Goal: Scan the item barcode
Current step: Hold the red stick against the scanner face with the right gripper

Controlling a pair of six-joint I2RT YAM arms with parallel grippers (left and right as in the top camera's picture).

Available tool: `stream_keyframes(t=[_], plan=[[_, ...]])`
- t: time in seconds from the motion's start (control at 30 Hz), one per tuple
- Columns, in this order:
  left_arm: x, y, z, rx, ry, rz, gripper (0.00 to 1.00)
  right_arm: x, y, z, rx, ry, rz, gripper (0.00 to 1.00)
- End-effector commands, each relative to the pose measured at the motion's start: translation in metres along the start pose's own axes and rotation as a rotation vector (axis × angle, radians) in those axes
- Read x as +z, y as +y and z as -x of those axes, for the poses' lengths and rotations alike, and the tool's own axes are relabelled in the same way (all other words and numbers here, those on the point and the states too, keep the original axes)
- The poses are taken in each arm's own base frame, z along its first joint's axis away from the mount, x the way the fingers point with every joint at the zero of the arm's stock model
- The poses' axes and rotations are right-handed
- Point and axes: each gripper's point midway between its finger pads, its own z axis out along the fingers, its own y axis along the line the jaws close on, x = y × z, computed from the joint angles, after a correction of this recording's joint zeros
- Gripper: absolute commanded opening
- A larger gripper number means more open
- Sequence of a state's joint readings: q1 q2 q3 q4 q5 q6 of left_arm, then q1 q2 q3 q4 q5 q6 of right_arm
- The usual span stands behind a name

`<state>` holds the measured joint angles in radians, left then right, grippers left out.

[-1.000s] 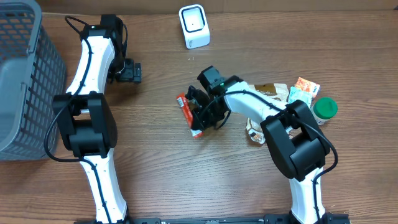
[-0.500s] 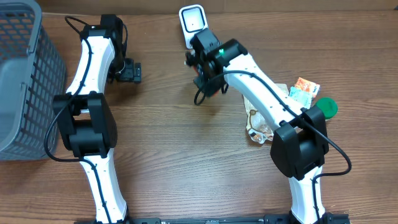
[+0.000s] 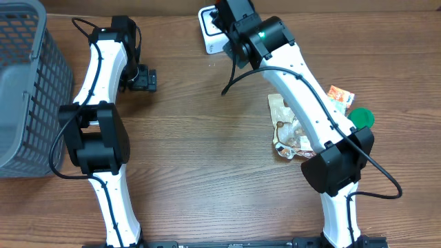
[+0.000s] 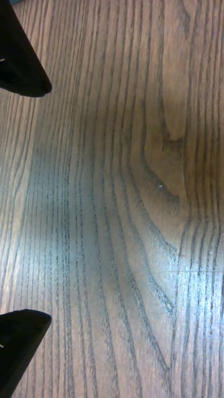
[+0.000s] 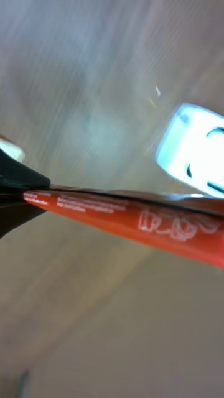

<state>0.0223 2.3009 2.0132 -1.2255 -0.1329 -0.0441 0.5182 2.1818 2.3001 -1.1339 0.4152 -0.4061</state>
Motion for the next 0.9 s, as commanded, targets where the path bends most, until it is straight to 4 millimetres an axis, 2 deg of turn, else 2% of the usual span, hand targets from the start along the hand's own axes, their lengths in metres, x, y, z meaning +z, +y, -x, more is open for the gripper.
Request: stream_keyframes(t=[0.0, 0.2, 0.37, 0.6, 0.73, 0.87], plan=[[-0.002, 0.003, 0.005, 0.019, -0.013, 0.012, 1.0, 0.025, -0.014, 0.014, -0.169, -0.027, -0.085, 0.04], [-0.002, 0.003, 0.005, 0.018, -0.013, 0.011, 1.0, 0.068, -0.018, 0.037, -0.307, -0.066, -0.217, 0.07], [-0.002, 0.003, 0.005, 0.019, -0.013, 0.011, 1.0, 0.105, -0.022, 0.045, -0.362, -0.056, -0.343, 0.08], [-0.002, 0.003, 0.005, 0.018, -0.013, 0.011, 1.0, 0.148, -0.018, 0.037, -0.446, 0.006, -0.451, 0.12], [-0.002, 0.003, 0.005, 0.019, -0.013, 0.011, 1.0, 0.162, -0.021, 0.031, -0.409, 0.033, -0.526, 0.11], [-0.002, 0.003, 0.005, 0.019, -0.013, 0.011, 1.0, 0.173, -0.013, 0.026, -0.413, 0.039, -0.511, 0.11]])
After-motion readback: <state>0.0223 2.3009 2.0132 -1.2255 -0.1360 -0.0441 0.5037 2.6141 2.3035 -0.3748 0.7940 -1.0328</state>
